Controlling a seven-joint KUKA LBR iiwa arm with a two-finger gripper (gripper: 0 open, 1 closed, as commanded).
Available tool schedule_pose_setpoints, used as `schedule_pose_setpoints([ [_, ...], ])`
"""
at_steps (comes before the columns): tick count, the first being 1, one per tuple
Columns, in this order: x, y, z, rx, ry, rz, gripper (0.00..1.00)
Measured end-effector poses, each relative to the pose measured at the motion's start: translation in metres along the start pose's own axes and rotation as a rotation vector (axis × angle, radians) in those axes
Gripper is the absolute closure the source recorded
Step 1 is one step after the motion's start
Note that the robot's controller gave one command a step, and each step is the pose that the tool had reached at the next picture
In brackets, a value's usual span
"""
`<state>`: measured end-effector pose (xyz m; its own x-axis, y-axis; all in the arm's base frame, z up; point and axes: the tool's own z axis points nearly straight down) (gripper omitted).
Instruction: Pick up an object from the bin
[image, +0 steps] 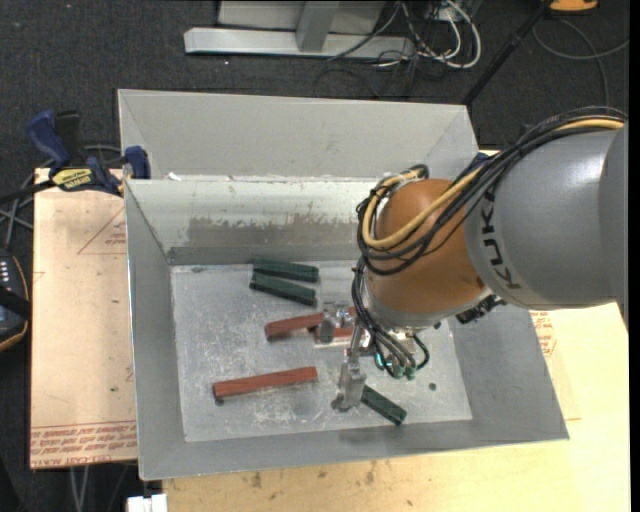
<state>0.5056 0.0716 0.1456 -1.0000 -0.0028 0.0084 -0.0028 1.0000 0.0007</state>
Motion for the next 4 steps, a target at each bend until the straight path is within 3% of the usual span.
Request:
schedule_pose_setpoints([
  [1,-0.002,0.0,-0.004,-0.001,-0.008,0.003,0.0],
  [2,0.007,0.045,0.059,-0.001,-0.014,-0.051,0.0],
  [3,0.007,0.061,0.069,-0.001,-0.009,-0.064,0.0],
  [4,0.009,0.069,0.047,0.0,-0.01,-0.204,0.0],
])
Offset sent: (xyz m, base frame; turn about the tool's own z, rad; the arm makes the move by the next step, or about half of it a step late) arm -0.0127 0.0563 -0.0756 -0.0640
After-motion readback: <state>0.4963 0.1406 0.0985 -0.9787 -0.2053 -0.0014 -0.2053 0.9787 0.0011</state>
